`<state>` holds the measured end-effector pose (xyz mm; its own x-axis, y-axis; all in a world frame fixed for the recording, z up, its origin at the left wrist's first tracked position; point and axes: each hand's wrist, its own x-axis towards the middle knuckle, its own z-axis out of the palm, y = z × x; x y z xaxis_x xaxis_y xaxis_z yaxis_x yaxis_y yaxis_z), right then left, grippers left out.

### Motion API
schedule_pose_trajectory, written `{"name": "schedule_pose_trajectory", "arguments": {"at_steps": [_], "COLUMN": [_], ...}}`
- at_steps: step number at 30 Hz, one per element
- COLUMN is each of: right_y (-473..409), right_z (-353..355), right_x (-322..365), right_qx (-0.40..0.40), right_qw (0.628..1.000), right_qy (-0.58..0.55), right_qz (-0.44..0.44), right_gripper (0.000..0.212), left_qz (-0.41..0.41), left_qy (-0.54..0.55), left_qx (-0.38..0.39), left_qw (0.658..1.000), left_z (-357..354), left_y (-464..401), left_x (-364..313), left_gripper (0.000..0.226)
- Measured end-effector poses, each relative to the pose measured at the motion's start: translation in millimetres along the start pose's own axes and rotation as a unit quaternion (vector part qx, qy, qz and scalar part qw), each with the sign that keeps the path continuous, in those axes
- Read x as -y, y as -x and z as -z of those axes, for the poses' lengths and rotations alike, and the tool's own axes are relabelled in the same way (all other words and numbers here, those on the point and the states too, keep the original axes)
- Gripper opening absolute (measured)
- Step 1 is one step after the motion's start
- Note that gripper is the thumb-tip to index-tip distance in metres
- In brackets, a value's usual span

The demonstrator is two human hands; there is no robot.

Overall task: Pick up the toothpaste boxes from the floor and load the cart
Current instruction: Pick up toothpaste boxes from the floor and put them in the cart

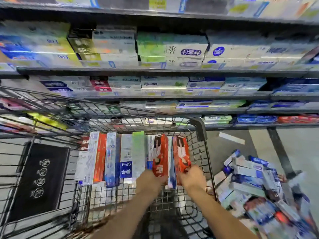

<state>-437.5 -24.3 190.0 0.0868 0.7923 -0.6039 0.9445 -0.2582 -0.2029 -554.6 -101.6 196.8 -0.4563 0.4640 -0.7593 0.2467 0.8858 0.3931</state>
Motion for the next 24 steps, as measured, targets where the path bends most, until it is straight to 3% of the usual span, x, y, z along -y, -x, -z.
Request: {"name": "schedule_pose_trajectory", "arguments": {"at_steps": [10, 16, 24], "right_y": [-48, -41, -6], "right_z": [-47, -49, 29], "right_x": [-1, -2, 19], "right_qx": [-0.027, -0.039, -0.044], "right_qw": [0.997, 0.997, 0.986], "right_qy": [0.074, 0.072, 0.045], "right_qz": [-0.024, -0.001, 0.156], "right_gripper": [0.054, 0.04, 0.03], "left_qz": [0.006, -0.044, -0.169], "left_qy": [-0.002, -0.058, -0.143], "left_qx": [-0.011, 0.014, -0.025], "left_qw": [1.0, 0.997, 0.975], "left_z": [-64, -62, 23], "left_y": [-59, -61, -18], "left_x": [-7, -5, -45], "left_gripper": [0.062, 0.055, 0.064]}}
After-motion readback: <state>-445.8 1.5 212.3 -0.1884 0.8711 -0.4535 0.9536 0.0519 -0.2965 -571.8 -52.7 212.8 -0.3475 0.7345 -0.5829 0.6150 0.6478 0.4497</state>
